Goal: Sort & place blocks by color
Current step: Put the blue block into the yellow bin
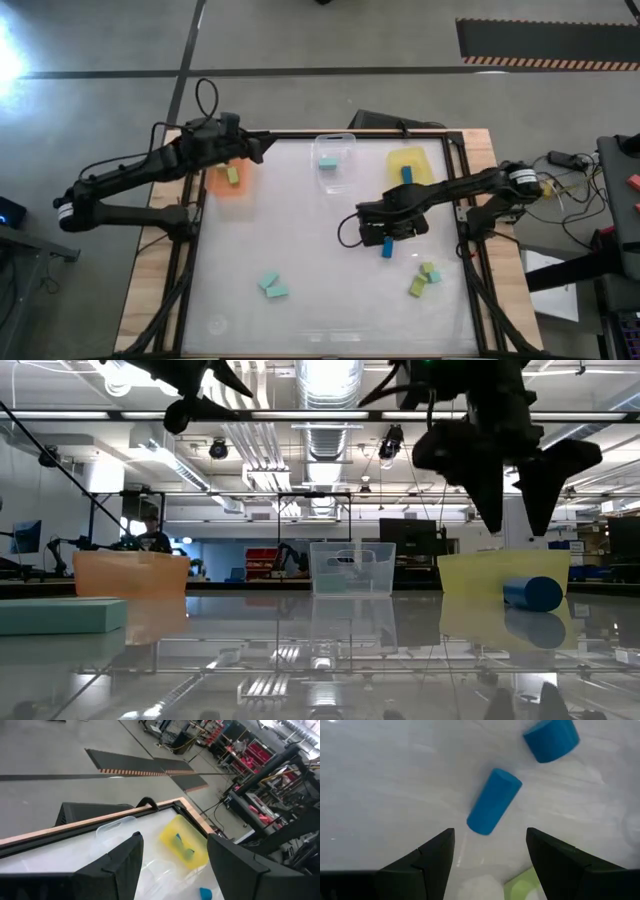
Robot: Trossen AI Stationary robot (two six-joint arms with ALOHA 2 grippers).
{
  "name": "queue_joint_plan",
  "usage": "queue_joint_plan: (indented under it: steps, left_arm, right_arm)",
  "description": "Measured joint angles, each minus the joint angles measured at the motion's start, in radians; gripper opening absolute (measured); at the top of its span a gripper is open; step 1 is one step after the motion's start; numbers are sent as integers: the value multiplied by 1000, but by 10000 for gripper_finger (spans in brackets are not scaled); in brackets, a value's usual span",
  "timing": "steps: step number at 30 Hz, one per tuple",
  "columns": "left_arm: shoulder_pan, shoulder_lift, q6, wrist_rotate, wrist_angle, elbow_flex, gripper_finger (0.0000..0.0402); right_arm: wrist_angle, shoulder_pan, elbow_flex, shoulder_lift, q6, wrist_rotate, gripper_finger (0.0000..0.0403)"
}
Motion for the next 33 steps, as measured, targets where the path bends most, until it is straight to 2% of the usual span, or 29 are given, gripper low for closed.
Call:
queue_joint_plan:
  steps: [6, 16, 24, 27, 33]
  left_arm:
    - [0, -1, 1, 0, 1, -1, 203]
    - [0, -1, 1, 0, 1, -11, 203]
    - [0, 7, 0, 0, 3, -12, 203]
    - [0, 9, 0, 0, 2, -12, 203]
    - [0, 12, 0, 0, 2, -12, 203]
  right_arm:
    - [17, 5, -17, 55, -27, -4, 238]
    - [177, 5, -146, 42, -2, -30, 238]
    - [251, 5, -177, 42, -1, -30, 233]
    - [301, 5, -203, 42, 5, -28, 211]
    - [342, 5, -226, 41, 1, -72, 135]
